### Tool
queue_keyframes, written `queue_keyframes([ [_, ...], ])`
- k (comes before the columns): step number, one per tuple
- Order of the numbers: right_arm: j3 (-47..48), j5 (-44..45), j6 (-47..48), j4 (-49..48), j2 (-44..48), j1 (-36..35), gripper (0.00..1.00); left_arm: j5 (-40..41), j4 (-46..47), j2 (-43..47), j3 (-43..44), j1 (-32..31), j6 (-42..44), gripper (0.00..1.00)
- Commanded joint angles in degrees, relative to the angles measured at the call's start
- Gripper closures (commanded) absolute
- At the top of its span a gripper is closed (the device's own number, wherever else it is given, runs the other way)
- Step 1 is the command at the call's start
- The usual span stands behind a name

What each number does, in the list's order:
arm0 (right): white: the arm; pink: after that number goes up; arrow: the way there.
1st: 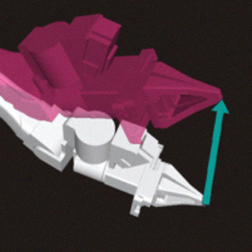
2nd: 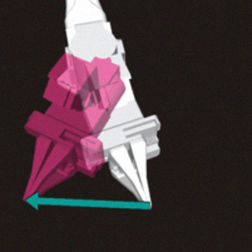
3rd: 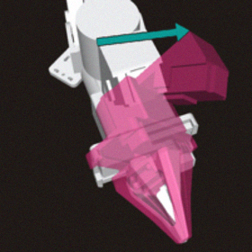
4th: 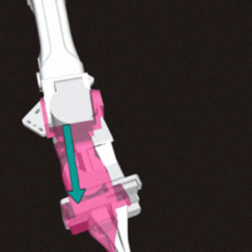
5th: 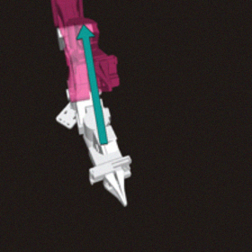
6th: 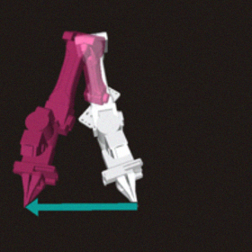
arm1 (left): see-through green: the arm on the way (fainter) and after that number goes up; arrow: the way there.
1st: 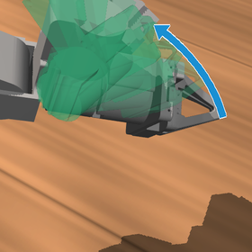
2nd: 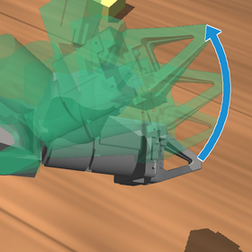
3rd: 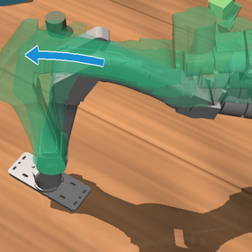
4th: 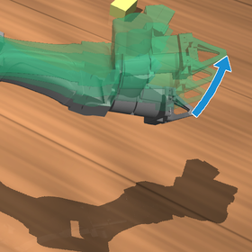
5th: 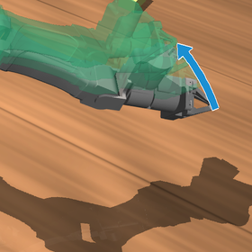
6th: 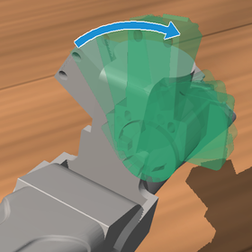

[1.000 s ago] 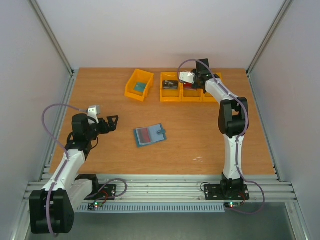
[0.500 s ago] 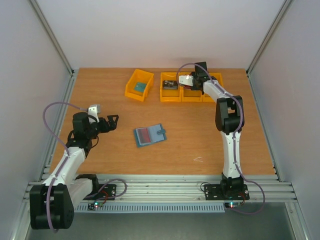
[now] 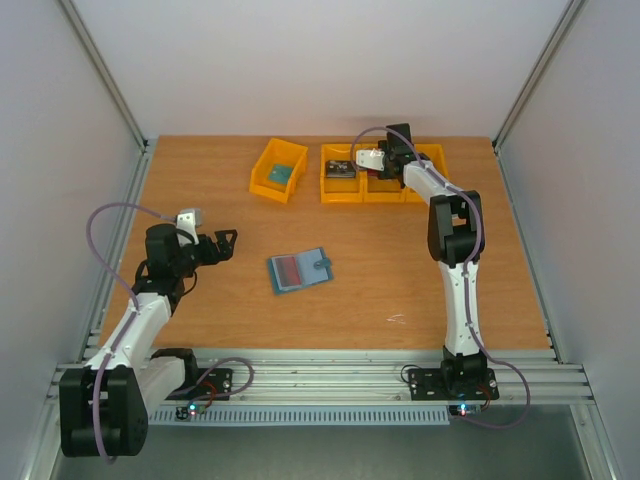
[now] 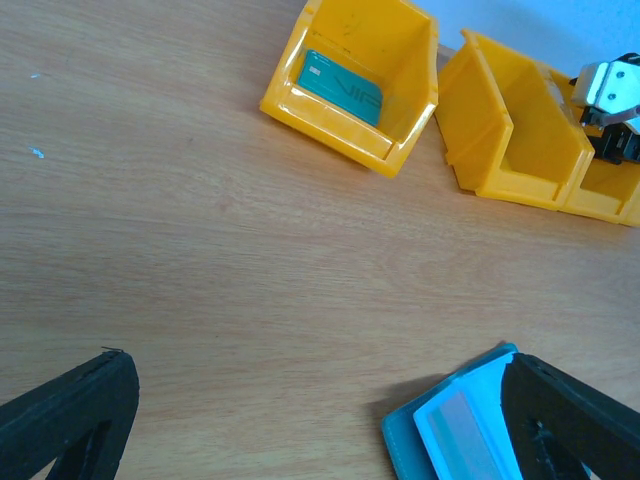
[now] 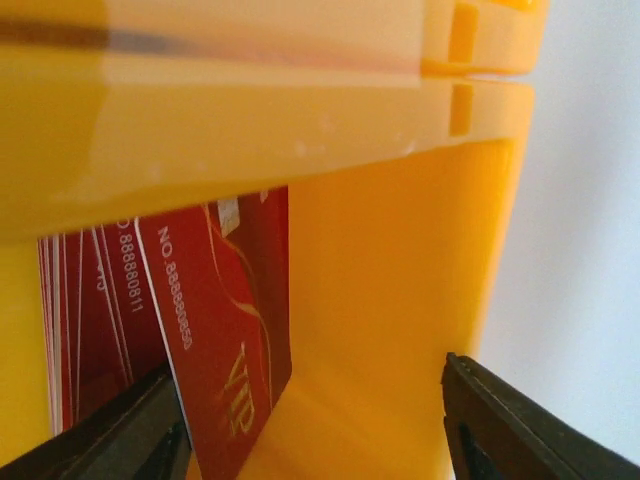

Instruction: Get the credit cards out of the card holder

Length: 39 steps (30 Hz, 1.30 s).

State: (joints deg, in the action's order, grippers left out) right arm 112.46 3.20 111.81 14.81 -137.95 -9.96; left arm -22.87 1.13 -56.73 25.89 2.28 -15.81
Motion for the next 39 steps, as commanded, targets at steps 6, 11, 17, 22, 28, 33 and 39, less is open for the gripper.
queue_keyframes([
  [6,0.36,2.36,0.33,-1.08,3.47,-0.64,0.02,-2.87,3.49,1.13,1.34,0.27,0.94,0.01],
  [11,-1.02,5.36,-0.45,-7.77,6.65,-1.5,0.02,-5.03,2.92,2.29,1.08,0.27,-0.08,0.01],
  [17,-1.5,11.16,-4.9,-18.44,12.03,-2.74,0.02,-5.07,1.25,4.79,1.26,0.27,-1.33,0.01],
  [22,-2.52,19.86,-22.26,-19.32,20.21,-7.21,0.02,-3.36,-0.18,7.27,0.81,0.28,-5.6,0.01],
  [28,-3.68,9.53,-59.77,11.39,34.17,-16.08,0.01,-0.88,-0.85,8.58,-0.87,0.27,-14.14,0.01],
  [33,-10.57,-7.1,-88.37,20.07,40.44,-22.62,0.01,3.92,-5.91,8.13,-3.08,0.31,-25.01,0.01],
  [39,-15.52,3.02,-95.57,30.42,37.32,-37.06,0.01,7.71,-10.64,9.59,-7.32,0.29,-32.35,0.01],
])
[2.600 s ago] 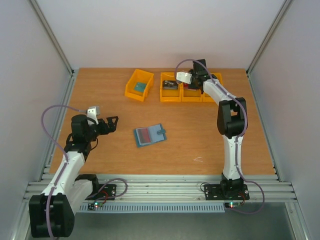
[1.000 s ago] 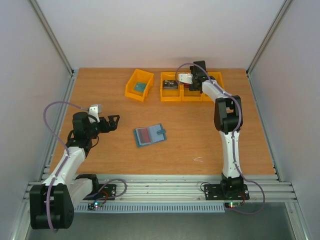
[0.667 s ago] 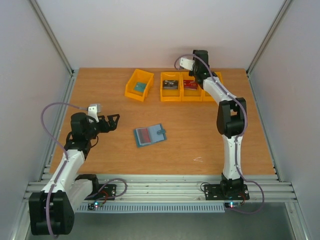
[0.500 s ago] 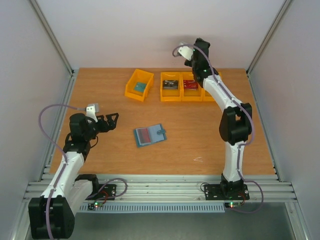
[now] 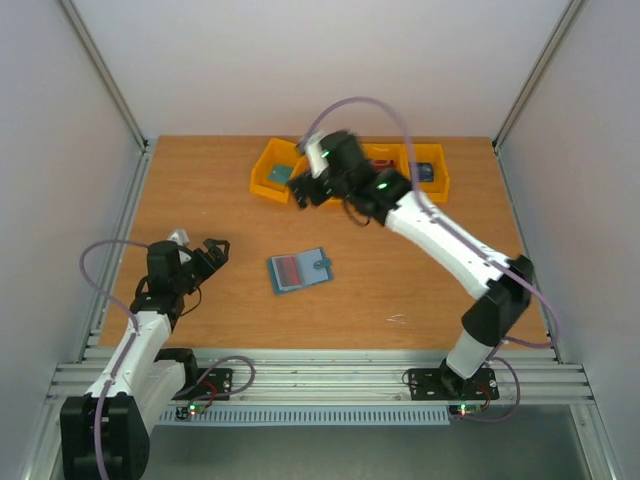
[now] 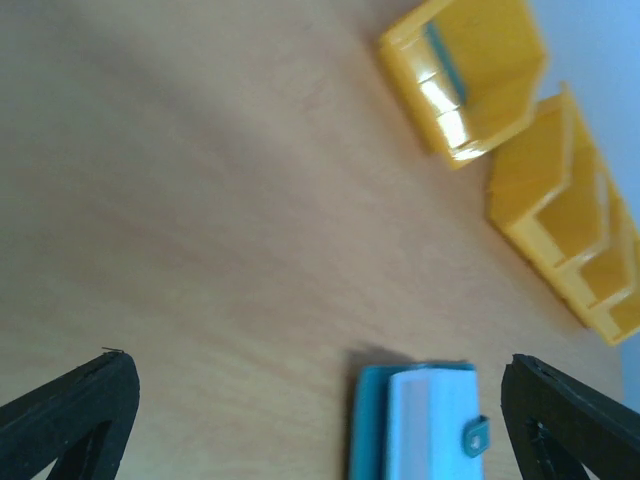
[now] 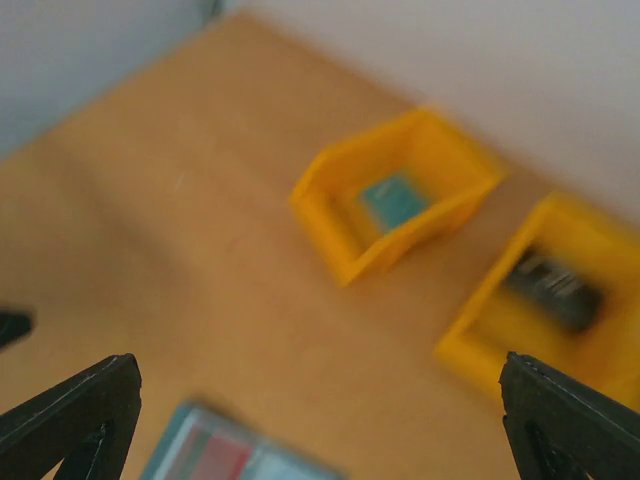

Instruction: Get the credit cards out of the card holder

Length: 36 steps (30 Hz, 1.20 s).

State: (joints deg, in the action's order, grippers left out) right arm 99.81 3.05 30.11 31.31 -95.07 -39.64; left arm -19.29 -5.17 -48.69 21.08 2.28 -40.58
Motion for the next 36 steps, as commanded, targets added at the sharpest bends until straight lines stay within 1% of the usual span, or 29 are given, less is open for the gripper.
queue_keyframes([
  [1,-3.14,3.05,-14.97,15.2,-7.12,-8.92,0.02,5.19,-5.28,2.0,-3.1,0.27,-8.09,0.01],
  [4,-2.73,3.45,-17.32,18.17,-11.73,-13.24,0.03,6.65,-5.96,3.13,-4.8,0.27,-8.89,0.01],
  [6,-0.47,3.78,-18.22,20.39,-15.77,-15.28,0.07,7.08,-5.49,3.47,-5.35,0.2,-9.18,0.01],
  [8,2.93,5.39,-18.41,23.61,-20.88,-17.01,0.08,7.43,-4.52,3.63,-5.64,0.24,-9.59,0.01],
  [11,7.3,8.71,-18.82,27.84,-27.32,-18.78,0.08,7.9,-4.38,4.3,-5.91,0.2,-9.73,0.01],
  [15,9.67,9.64,-18.89,29.36,-32.63,-19.42,0.1,7.97,-4.03,5.06,-6.14,0.11,-10.51,0.01],
  [18,11.4,12.14,-17.94,30.99,-34.57,-19.43,0.15,8.59,-3.96,5.36,-6.23,0.11,-10.67,0.01],
  [19,11.46,12.81,-17.59,30.82,-34.81,-19.45,0.15,8.65,-4.04,5.49,-6.23,0.12,-10.66,0.01],
  [25,11.85,12.58,-17.19,29.94,-35.27,-19.42,0.18,8.65,-3.95,5.28,-6.27,0.09,-10.66,0.01],
  [31,12.9,14.12,-16.58,30.61,-35.32,-19.34,0.28,8.72,-3.8,5.36,-6.44,0.11,-10.75,0.01],
  [33,13.28,14.0,-16.8,30.97,-35.76,-19.19,0.28,8.82,-3.79,5.36,-6.4,0.17,-10.75,0.01],
  [36,13.39,12.04,-17.78,31.08,-36.35,-18.39,0.25,9.06,-3.95,5.37,-6.48,0.09,-10.75,0.01],
])
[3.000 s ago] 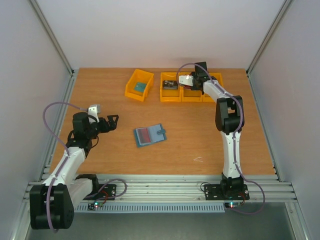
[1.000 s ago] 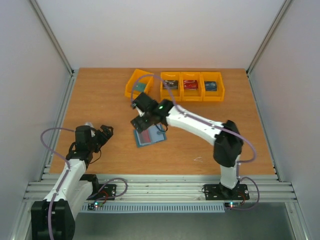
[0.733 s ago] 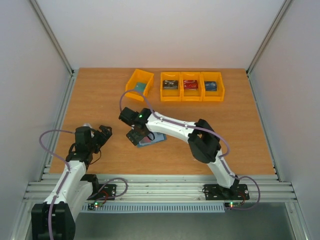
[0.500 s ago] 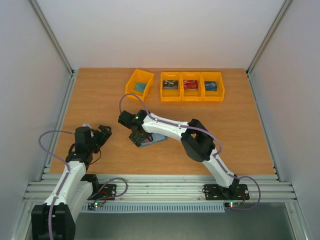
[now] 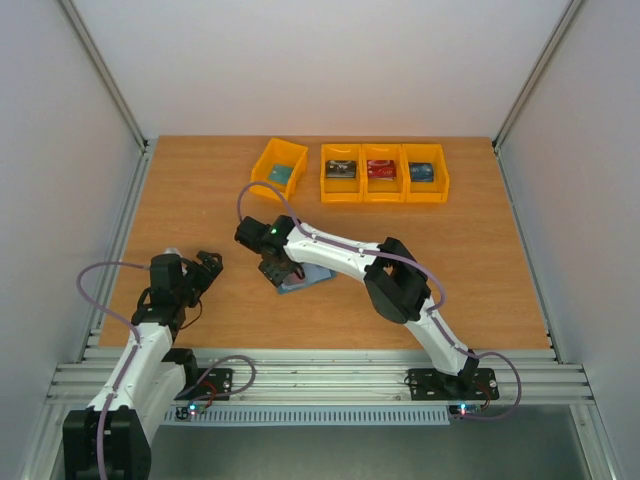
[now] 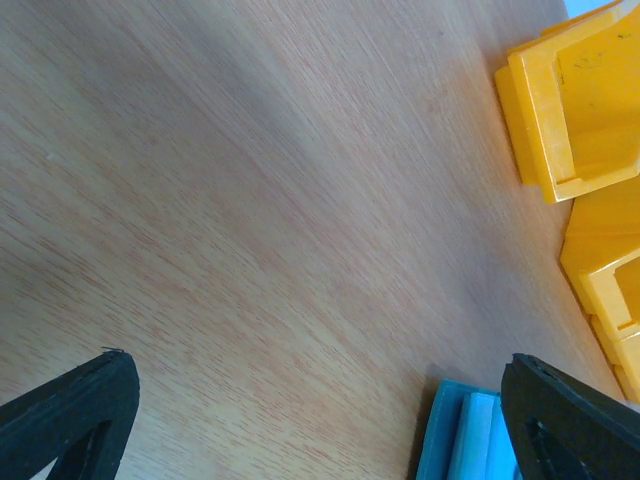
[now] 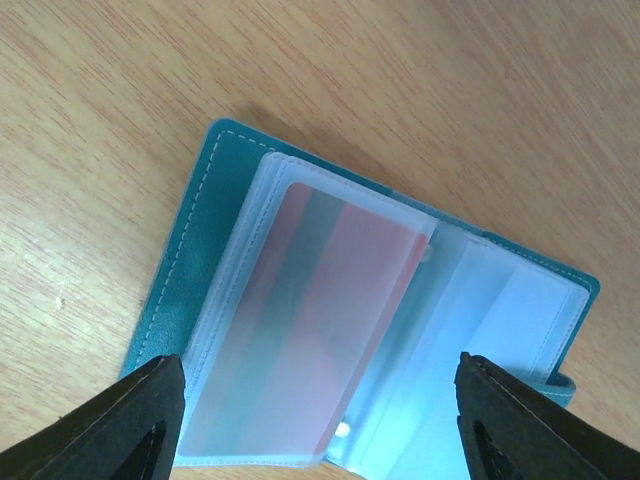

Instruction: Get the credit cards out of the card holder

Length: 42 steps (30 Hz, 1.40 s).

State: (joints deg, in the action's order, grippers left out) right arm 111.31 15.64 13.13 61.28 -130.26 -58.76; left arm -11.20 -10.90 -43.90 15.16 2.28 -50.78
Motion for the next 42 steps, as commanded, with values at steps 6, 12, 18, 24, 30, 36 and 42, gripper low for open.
queue_keyframes([
  [6,1.64,-6.75,-2.09,0.42,-2.85,2.34,0.12,1.4,1.49,0.43,-0.57,0.17,-0.72,0.01],
  [12,-2.39,-17.35,-7.0,-2.87,-1.9,6.49,0.05,1.61,1.05,-0.12,-0.57,0.06,-0.49,0.01],
  [18,-6.46,-23.98,-8.25,-7.12,-1.01,8.71,0.3,0.54,1.06,-2.29,-0.24,-0.35,-0.63,0.01],
  [24,-9.31,-25.45,-8.54,-9.57,0.39,9.87,0.39,-2.0,5.49,-6.97,0.43,-5.34,1.19,0.0],
  [30,-11.69,-29.05,-8.46,-11.59,3.63,12.02,0.36,-2.75,11.33,-12.89,0.93,-9.69,1.73,0.01],
  [36,-12.48,-33.36,-5.68,-13.0,7.21,12.6,0.26,-3.73,17.4,-18.72,0.83,-14.39,1.8,0.01],
  [42,-14.01,-34.54,-7.14,-14.3,7.89,15.21,0.28,-6.6,22.51,-26.49,2.06,-16.16,1.74,0.01],
])
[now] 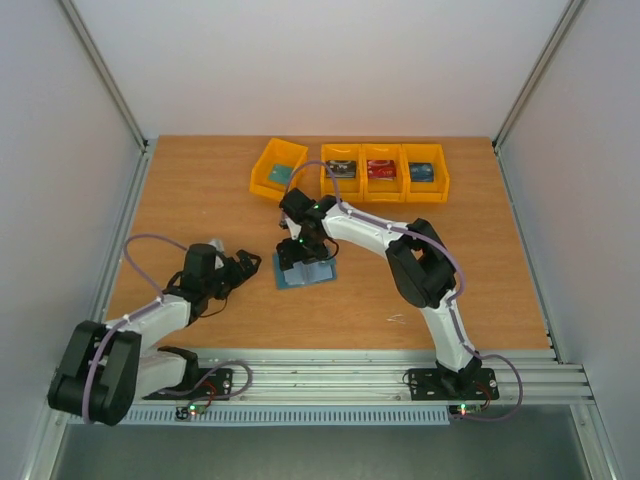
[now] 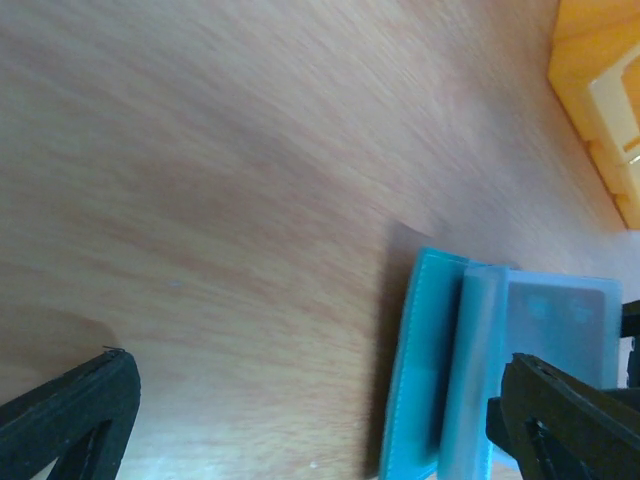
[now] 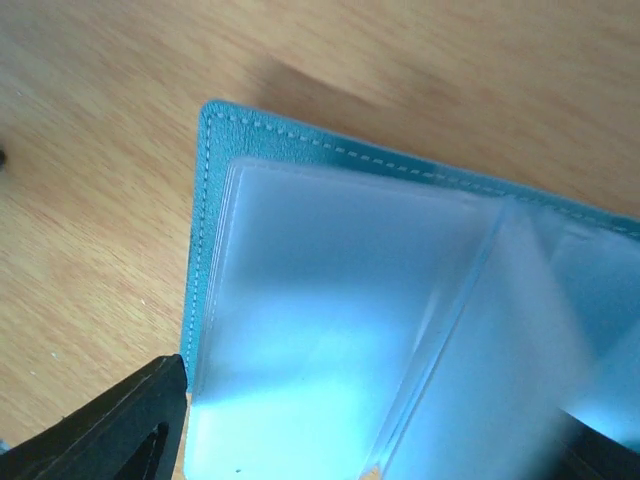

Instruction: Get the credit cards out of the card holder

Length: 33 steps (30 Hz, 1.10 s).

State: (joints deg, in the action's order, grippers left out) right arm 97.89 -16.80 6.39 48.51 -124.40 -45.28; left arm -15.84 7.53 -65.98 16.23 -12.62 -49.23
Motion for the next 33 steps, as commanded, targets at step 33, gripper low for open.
queue_keyframes([
  [33,-6.25,5.37,2.01,8.13,11.64,16.58,0.22,-3.14,17.11,-20.66,10.04,-16.28,10.68,0.15],
])
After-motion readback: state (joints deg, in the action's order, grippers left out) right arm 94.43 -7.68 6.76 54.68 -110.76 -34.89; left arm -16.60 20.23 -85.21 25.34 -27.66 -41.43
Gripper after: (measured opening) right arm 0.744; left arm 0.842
